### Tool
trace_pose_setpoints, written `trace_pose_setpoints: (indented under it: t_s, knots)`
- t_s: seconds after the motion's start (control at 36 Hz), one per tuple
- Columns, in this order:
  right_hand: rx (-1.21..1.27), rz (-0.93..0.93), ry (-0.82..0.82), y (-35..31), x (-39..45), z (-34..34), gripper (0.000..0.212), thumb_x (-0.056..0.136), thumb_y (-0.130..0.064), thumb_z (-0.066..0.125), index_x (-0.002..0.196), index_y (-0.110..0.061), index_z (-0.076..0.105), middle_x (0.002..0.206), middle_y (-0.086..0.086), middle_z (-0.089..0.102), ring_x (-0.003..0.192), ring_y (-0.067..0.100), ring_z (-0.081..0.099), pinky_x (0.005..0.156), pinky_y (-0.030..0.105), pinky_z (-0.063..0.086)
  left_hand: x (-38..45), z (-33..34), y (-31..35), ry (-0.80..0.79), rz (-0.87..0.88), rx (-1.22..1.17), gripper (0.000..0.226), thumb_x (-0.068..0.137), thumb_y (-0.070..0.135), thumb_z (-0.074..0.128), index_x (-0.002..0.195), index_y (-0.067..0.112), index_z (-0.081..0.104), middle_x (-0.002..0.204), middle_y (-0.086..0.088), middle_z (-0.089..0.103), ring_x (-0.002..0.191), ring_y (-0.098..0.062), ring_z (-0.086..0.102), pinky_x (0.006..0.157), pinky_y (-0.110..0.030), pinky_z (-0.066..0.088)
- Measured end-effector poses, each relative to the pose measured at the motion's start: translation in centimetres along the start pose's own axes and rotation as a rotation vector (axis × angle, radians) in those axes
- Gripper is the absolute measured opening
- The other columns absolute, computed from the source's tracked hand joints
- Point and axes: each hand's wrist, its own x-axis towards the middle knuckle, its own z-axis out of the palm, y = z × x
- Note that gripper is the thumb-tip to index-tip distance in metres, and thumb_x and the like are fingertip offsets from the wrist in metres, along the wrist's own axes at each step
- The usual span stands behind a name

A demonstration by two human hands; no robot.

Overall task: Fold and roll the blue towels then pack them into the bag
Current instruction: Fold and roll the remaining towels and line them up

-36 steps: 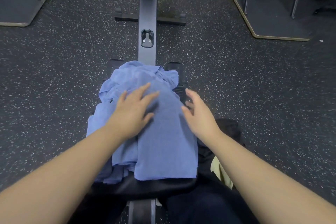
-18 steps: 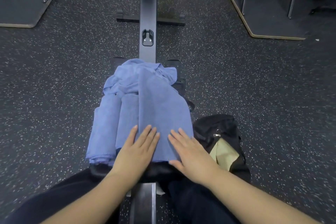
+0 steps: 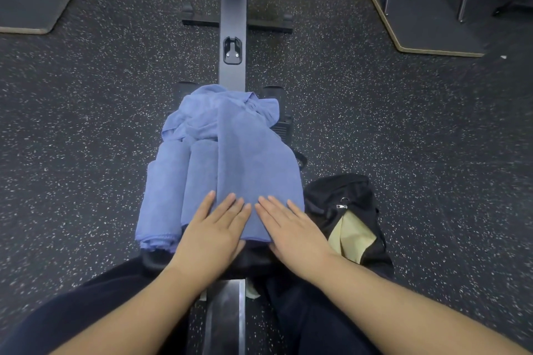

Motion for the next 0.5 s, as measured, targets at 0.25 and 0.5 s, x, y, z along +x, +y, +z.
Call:
trace_pose_setpoints:
  t_s: [0.25,0.5]
  knots:
    - [-0.005,-0.006,0.106,2.9,-1.4,-1.4,0.056,0.071,-0.009,0.031,0.108,-0.012,0.073,0.111,0.003,0.071,0.102,0.018,0.068,0.083,0.032,0.054,-0.5,0.5,0.3,0.024,0.012,0.015,0.046,0.076,0.004,0.037,0.105,0.001,0.072,0.108,-0.015,0.071,0.101,-0.032,0.068,0.101,-0.052,0.030]
    - [0.186,0.084,-0.148,4.6,-2.6,-2.6,0.030,0.082,-0.011,0.045,0.109,-0.011,0.059,0.107,0.007,0.064,0.099,0.031,0.060,0.081,0.041,0.050,-1.3,0.8,0.7,-0.080,-0.004,0.090,0.054,0.072,0.000,0.030,0.108,-0.005,0.069,0.106,-0.021,0.070,0.099,-0.034,0.069,0.112,-0.050,0.011]
